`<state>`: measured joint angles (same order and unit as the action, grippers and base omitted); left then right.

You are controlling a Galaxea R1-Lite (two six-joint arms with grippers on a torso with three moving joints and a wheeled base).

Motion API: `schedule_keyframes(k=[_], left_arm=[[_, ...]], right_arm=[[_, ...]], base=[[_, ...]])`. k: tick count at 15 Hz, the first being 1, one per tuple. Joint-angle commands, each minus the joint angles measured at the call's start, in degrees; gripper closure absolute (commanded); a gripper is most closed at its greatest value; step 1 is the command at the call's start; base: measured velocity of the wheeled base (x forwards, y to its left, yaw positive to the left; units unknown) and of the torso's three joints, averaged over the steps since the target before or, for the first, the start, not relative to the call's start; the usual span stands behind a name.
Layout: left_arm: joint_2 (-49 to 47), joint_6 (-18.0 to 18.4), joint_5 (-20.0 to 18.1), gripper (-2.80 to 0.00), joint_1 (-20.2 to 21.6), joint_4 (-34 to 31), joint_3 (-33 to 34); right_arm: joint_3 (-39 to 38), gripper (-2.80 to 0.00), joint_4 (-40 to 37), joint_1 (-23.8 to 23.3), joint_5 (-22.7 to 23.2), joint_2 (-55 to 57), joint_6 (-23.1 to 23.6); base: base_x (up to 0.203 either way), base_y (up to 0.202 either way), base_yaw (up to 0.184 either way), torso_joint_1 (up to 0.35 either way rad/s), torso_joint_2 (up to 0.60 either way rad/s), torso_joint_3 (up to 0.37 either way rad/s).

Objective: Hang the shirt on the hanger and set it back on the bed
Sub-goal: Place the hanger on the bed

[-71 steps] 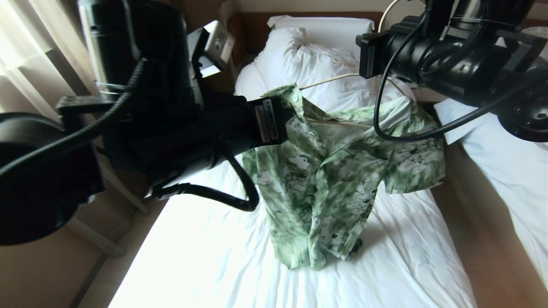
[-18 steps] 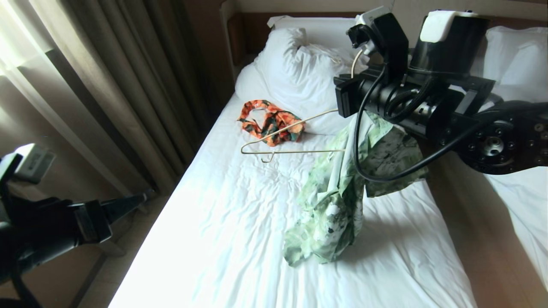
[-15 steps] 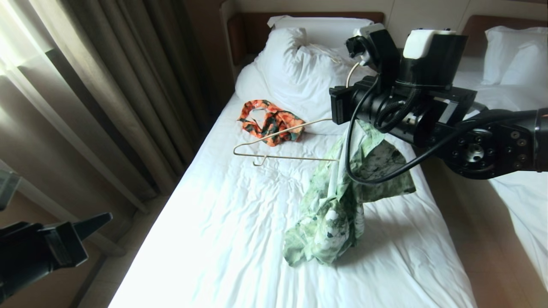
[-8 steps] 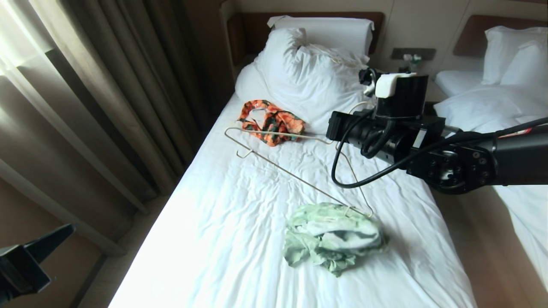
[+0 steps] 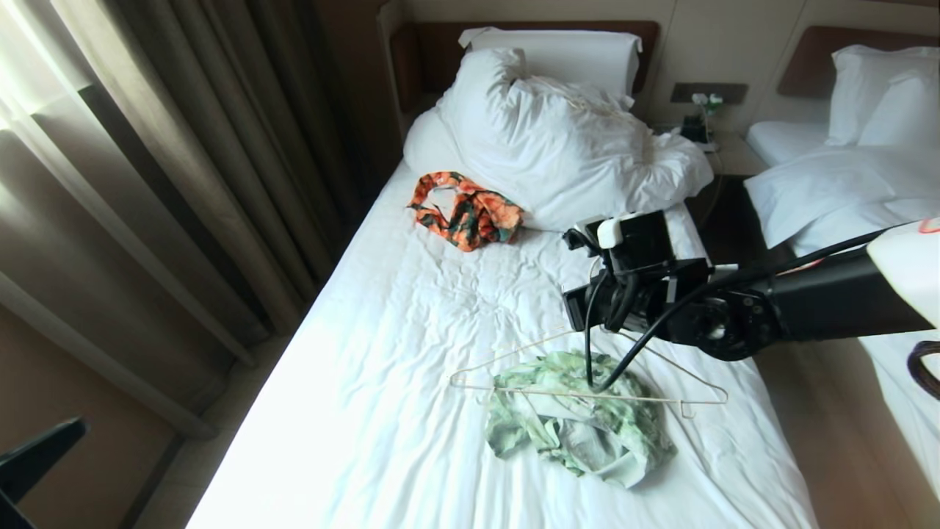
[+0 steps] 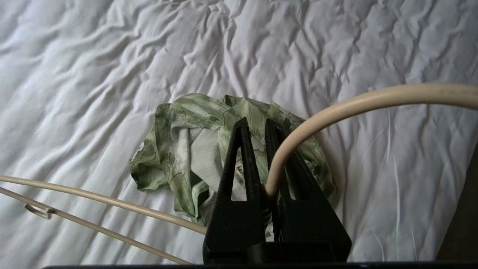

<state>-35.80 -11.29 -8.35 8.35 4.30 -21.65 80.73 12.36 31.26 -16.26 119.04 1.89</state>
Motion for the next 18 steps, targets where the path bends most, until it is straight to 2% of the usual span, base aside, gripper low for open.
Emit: schedule_keyframes(k=[1,4,5,7,9,13,14,18], left_arm=[[0.96,-0.11,0.09,0.0,0.09,-0.06,-0.81],[3.44,-0.06,1.06,0.0,0.09,-0.38,-0.69],[4.19,0.0,1.3,0.0,0.09,-0.46,-0.76],[4.95,0.26,1.33,0.0,0.09,-1.99,-0.78],[6.16,0.21,0.95,0.0,0.0,-3.53,-0.42],[6.91,-0.1,0.34,0.0,-0.17,-3.56,0.08],[7.34,-0.14,0.35,0.0,-0.16,-3.6,0.28],[10.92,-0.13,0.18,0.0,-0.71,-3.68,1.09]], right_arm=[[-0.28,0.0,2.03,-0.57,-0.61,7.76,0.29],[-0.51,0.0,9.4,-1.83,-2.84,15.65,0.15],[-0.45,-2.8,11.06,-2.1,-3.22,17.04,0.21],[-0.06,-2.8,11.17,-2.16,-4.83,17.24,0.34],[-2.77,-2.8,9.8,-2.16,-5.25,14.94,0.41],[-14.88,-2.8,8.29,-1.68,-6.31,6.61,0.64],[-18.11,0.0,9.58,-1.7,-6.91,4.46,0.67],[-27.7,0.0,15.16,-1.95,-7.54,-4.76,0.72]], base=[[0.0,0.0,0.0,0.0,0.0,0.0],[0.0,0.0,0.0,0.0,0.0,0.0],[0.0,0.0,0.0,0.0,0.0,0.0],[0.0,0.0,0.0,0.0,0.0,0.0],[0.0,0.0,0.0,0.0,0.0,0.0],[0.0,0.0,0.0,0.0,0.0,0.0],[0.0,0.0,0.0,0.0,0.0,0.0],[0.0,0.0,0.0,0.0,0.0,0.0]])
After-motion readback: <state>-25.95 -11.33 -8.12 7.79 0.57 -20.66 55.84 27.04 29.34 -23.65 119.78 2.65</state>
